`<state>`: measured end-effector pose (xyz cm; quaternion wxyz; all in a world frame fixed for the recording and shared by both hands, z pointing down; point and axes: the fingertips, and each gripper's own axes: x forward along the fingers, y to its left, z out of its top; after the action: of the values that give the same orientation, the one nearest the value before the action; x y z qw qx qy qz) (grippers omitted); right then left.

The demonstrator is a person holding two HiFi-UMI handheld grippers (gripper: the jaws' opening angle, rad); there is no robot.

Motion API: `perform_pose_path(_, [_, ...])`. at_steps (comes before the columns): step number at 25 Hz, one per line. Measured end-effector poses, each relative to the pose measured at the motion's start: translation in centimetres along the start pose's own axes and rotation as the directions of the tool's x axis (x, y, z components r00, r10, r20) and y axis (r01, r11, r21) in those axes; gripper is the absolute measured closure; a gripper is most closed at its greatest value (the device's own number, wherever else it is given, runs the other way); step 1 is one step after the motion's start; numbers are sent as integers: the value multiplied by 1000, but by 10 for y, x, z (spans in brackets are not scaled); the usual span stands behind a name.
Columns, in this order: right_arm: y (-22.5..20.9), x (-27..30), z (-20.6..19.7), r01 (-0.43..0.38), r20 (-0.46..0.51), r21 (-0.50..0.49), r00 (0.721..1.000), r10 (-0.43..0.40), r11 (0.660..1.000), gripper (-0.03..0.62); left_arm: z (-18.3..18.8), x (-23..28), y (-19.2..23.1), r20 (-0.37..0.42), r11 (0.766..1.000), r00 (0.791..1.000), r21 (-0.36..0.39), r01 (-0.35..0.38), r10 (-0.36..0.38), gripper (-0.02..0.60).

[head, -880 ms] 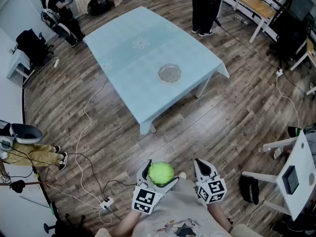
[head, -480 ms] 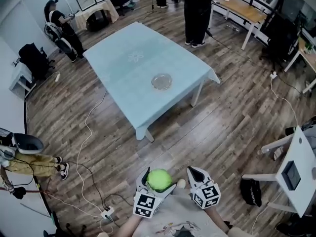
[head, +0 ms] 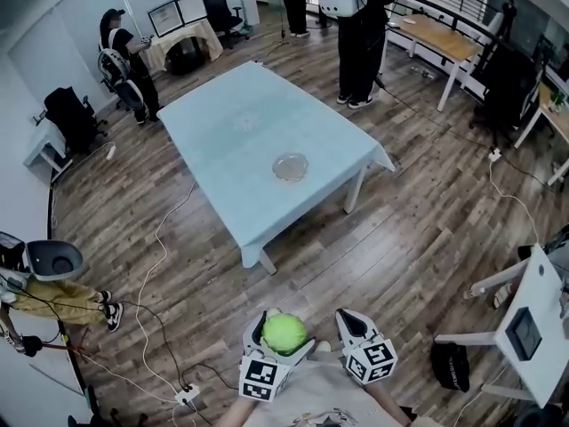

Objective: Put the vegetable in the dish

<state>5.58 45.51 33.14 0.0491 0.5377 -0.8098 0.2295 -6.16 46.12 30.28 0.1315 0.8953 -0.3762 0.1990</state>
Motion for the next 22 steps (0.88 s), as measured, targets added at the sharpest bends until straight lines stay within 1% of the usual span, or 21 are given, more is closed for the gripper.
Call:
perform_pose_path(4, [-19, 17, 14, 22, 7, 3, 1000, -22, 1000, 571, 11, 26, 8, 1, 999, 999, 35, 38, -38, 38])
perform_pose_path(8, [-37, 47, 26, 55, 9, 16, 998, -55, 998, 571, 22, 55, 26, -9, 995, 997, 59, 78, -78, 38])
perform_pose_path(13, [-51, 103, 49, 79, 7, 22, 997, -79, 997, 571, 44, 95, 65, -8, 989, 993, 79, 122, -121, 38])
perform_pose_path(18, [-46, 167, 79, 87, 0, -4, 996, -87, 996, 571, 68, 125, 111, -8, 981, 985, 90, 175, -175, 38])
perform_pose_path(22, [-45, 209, 95, 97, -11, -7, 995, -97, 995, 571, 85, 138, 150, 8, 978, 983, 105, 182, -184, 38])
